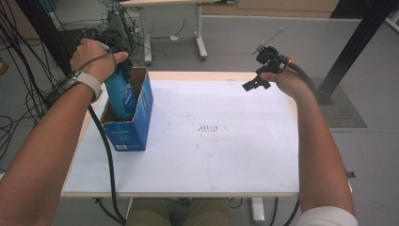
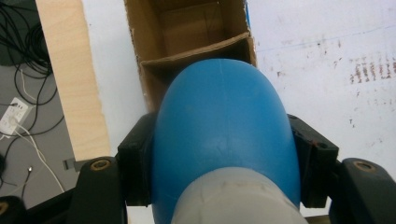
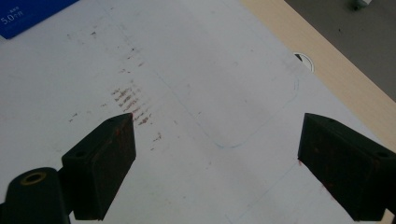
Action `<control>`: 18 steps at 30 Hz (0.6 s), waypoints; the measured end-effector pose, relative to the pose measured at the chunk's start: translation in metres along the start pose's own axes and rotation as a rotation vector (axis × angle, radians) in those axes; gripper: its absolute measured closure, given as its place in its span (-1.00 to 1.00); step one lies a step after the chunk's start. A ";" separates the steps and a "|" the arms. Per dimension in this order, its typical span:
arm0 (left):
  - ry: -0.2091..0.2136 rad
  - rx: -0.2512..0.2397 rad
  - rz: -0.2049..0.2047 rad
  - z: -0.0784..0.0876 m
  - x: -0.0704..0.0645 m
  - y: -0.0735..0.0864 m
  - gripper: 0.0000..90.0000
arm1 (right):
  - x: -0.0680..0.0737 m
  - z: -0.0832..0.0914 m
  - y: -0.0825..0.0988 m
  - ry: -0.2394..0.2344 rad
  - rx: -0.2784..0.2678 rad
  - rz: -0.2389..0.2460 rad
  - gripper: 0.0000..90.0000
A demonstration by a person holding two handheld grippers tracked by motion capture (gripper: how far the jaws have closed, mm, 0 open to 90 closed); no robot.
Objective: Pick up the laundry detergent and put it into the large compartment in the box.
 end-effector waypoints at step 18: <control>0.012 0.006 -0.013 -0.030 -0.004 0.001 -0.17 | -0.003 -0.004 0.002 -0.004 0.001 -0.012 -0.75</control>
Point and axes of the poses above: each handheld gripper's, and its own axes: z roughly backward along the jaws, y roughly out of its underside, x roughly to its left, the point moved 6 cm from there along -z, roughly forward along the jaws, and after that the axes turned 12 degrees about -y, right-handed, at the moved point
